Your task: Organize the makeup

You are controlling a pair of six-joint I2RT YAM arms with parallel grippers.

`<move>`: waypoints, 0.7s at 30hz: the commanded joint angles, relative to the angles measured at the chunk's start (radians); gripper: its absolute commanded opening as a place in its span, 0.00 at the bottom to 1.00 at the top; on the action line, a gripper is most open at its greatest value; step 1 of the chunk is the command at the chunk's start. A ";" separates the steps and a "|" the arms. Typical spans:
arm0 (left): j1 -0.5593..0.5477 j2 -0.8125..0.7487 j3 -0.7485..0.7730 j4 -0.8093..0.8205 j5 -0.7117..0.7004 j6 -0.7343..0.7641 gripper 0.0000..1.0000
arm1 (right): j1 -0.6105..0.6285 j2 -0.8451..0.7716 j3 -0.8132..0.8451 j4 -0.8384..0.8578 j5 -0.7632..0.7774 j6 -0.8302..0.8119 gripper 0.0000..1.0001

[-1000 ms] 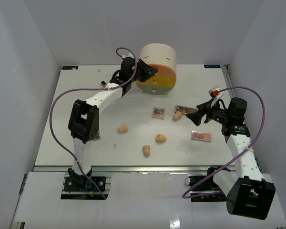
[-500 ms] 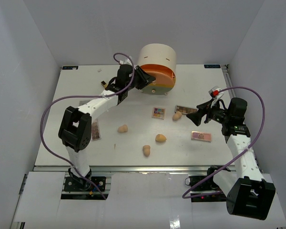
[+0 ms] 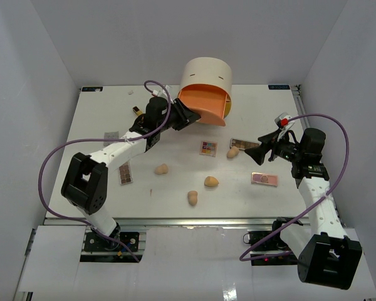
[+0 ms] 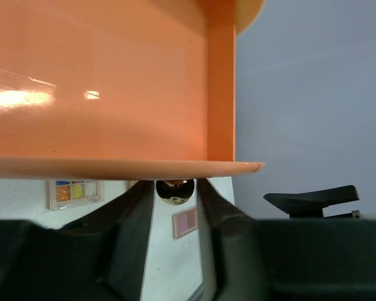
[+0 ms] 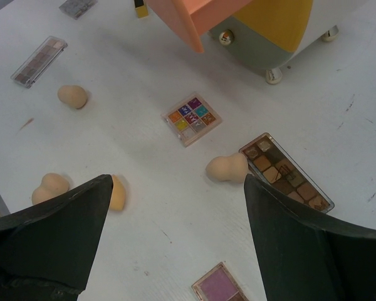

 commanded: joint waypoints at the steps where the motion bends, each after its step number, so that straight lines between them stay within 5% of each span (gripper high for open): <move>1: 0.001 -0.038 0.003 0.017 0.017 0.025 0.70 | -0.001 0.001 0.008 0.025 -0.072 -0.026 0.91; 4: 0.001 -0.040 0.011 0.017 0.025 0.038 0.90 | -0.001 0.001 0.009 0.022 -0.091 -0.042 0.90; 7: 0.003 -0.051 0.015 0.016 0.030 0.056 0.97 | -0.001 0.001 0.009 0.022 -0.095 -0.052 0.90; 15: 0.003 -0.122 -0.035 0.009 0.072 0.101 0.98 | -0.001 0.004 0.012 -0.033 -0.103 -0.104 0.90; 21: 0.006 -0.226 -0.083 -0.004 0.125 0.236 0.98 | 0.017 -0.007 -0.012 -0.104 -0.211 -0.367 0.91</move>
